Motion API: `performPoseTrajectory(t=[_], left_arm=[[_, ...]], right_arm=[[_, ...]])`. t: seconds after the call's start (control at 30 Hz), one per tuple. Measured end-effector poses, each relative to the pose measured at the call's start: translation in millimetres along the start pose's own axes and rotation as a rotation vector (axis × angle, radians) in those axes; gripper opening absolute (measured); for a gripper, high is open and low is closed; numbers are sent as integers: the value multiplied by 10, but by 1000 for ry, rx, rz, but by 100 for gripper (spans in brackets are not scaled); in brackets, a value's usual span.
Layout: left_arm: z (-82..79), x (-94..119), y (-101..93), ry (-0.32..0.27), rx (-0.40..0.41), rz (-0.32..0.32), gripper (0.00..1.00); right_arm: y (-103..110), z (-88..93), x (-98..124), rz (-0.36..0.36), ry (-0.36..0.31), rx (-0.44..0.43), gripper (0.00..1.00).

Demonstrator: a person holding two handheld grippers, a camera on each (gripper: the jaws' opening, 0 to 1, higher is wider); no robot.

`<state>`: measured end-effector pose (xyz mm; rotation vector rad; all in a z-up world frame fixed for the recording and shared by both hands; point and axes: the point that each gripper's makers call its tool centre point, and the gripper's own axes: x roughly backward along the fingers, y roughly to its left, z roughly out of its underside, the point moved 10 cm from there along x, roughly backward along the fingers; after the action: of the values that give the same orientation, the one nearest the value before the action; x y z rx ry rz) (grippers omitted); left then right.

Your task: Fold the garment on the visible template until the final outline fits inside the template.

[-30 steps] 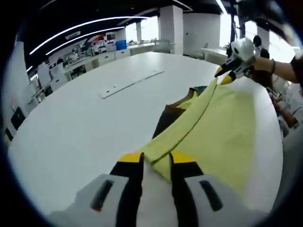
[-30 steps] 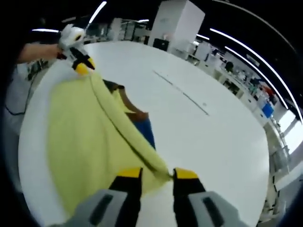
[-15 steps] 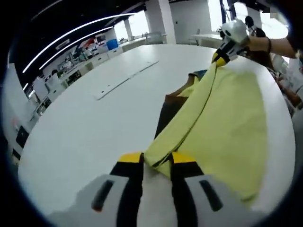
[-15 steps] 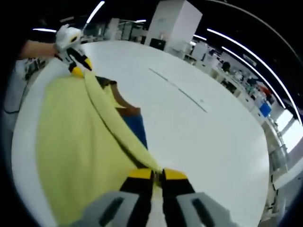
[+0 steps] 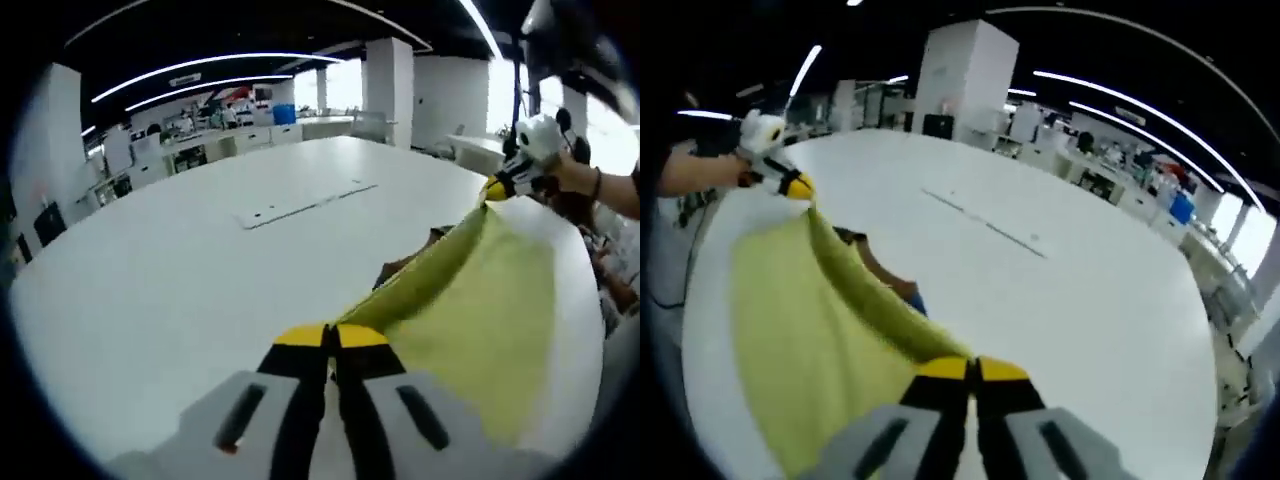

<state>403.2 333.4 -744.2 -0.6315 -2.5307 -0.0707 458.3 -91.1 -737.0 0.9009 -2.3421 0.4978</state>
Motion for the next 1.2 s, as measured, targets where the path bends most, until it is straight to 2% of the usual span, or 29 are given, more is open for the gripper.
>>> performPoseTrajectory(t=[0.07,0.17,0.23,0.27,0.3,0.4,0.47,0.53,0.57,0.63,0.73,0.9,1.1,1.2], left_arm=[[6,-66,30,8,36,-17,0],[16,-158,11,29,38,-55,0],[43,-229,33,46,73,-71,0],[67,-240,23,77,99,-88,0],[84,-252,28,98,104,-104,0],[105,-279,31,63,117,-117,2],[115,-283,61,58,110,-132,5],[110,-268,113,51,88,-174,5],[116,-245,134,54,103,-167,7],[110,-208,158,16,140,-157,13],[91,-143,151,12,142,-160,23],[84,-34,167,-1,118,-150,38],[53,133,47,-41,50,-118,62],[72,197,42,-42,26,-110,70]], right_arm=[[45,28,-42,12,19,0,0],[13,56,-176,37,32,-16,0],[10,89,-252,47,44,-62,0],[11,110,-285,62,44,-111,0],[-2,100,-296,63,40,-110,0],[-38,143,-379,84,49,-143,0],[-12,165,-346,101,51,-152,2],[-31,158,-348,134,17,-224,5],[-8,141,-340,134,4,-238,6],[-32,149,-326,136,13,-229,15],[-1,125,-287,127,4,-220,31],[75,92,-236,62,11,-255,52],[187,61,-134,-40,9,-286,79],[239,65,-67,-64,11,-280,86]])
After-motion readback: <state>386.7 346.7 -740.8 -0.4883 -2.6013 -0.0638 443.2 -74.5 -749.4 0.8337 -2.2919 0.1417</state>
